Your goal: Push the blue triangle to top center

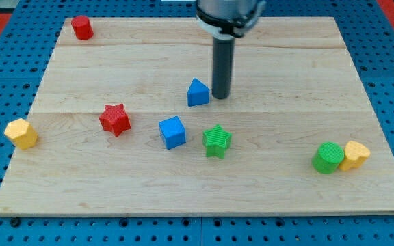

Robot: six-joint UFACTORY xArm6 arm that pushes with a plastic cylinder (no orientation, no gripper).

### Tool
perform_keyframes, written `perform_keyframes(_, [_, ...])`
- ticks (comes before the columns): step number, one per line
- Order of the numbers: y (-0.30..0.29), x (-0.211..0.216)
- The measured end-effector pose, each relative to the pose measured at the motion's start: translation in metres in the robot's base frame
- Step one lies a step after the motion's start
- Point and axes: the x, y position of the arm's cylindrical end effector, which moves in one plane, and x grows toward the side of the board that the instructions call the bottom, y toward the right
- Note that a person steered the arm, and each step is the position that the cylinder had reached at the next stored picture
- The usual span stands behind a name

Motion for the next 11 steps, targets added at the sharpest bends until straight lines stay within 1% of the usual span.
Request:
perform_keyframes(1, [-0.01, 0.03])
perform_keyframes(2, [-0.05, -0.015])
perform_keyframes(3, [-0.083, -0.073])
perform_keyframes(4, [-0.095, -0.053])
perform_keyframes(5, [-0.126, -0.043])
perform_keyframes(6, [-0.139, -0.097])
perform_keyframes(7, [-0.119, -0.108])
perform_keyframes(8, [-0.136, -0.086])
perform_keyframes(9, [-0.098, -0.085])
perform_keyframes(10, [-0.061, -0.106])
perform_keyframes(11, [-0.06, -0.161])
